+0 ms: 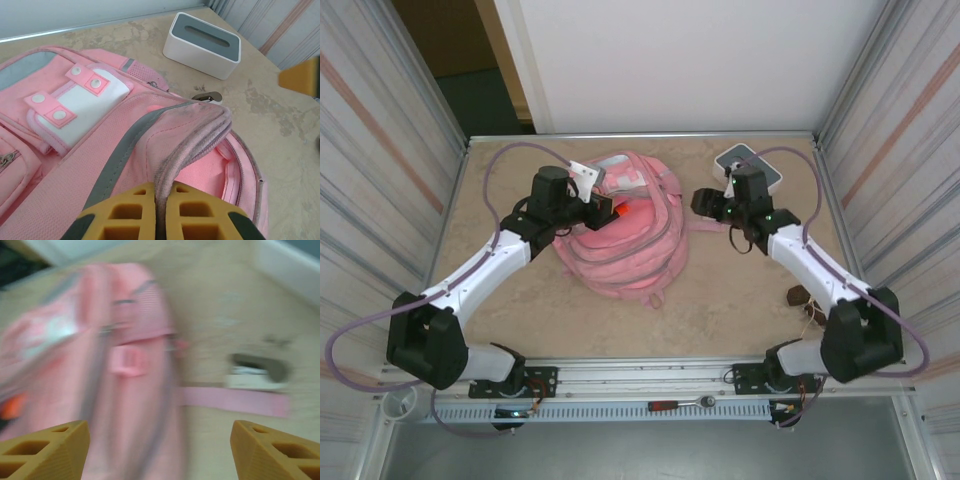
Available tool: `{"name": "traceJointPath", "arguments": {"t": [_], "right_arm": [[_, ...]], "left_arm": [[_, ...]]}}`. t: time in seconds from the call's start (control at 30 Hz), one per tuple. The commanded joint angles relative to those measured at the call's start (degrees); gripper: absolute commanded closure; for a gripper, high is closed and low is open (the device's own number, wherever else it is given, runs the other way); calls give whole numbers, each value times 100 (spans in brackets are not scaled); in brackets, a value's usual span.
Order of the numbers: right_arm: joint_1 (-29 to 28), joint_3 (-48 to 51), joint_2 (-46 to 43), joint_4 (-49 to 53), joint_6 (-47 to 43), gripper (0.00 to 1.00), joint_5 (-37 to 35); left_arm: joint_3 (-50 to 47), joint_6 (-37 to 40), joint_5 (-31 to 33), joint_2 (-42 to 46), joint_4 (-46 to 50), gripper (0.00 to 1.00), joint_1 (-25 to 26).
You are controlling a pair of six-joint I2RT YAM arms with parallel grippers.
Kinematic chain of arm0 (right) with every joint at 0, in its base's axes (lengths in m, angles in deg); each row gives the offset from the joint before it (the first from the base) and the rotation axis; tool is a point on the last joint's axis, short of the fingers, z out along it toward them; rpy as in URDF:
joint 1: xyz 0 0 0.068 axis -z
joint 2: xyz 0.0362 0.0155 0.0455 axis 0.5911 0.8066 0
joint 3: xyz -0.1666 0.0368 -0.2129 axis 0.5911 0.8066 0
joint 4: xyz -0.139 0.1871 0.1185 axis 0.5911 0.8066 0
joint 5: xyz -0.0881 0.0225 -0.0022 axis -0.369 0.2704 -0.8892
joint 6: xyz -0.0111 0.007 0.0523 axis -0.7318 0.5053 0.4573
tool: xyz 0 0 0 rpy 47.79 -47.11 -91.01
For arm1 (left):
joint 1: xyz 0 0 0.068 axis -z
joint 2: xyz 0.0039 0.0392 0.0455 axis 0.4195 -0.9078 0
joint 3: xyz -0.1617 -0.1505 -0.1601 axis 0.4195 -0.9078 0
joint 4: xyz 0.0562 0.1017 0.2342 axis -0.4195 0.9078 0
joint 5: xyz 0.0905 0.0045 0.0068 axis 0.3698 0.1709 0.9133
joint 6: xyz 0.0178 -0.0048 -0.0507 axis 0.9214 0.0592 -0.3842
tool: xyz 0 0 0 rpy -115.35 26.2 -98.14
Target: Pack the student bag
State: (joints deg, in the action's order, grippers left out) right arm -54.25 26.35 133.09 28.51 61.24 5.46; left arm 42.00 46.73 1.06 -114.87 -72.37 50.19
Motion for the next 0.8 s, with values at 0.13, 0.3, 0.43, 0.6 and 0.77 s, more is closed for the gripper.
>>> {"name": "traceJointPath", "arguments": {"t": [0.13,0.3,0.43,0.6,0.77], "right_arm": [[353,-1475,1910,1458,-1617,22,-711],[348,-1952,2821,1880,-1963,18,-1089],[330,-1781,2935,1831,-2067,17,-1159],[350,-1741,3132,1839,-2111,15,-1191],[413,-1983,3375,1783,-2120,15,-1197]], "left_arm": [[3,-52,23,377,-286,100,-25],[-5,36,126,448,-198,100,-25],[-6,105,195,417,-189,100,-34],[30,65,119,285,-264,100,-34],[57,64,66,187,-266,100,-34]]}}
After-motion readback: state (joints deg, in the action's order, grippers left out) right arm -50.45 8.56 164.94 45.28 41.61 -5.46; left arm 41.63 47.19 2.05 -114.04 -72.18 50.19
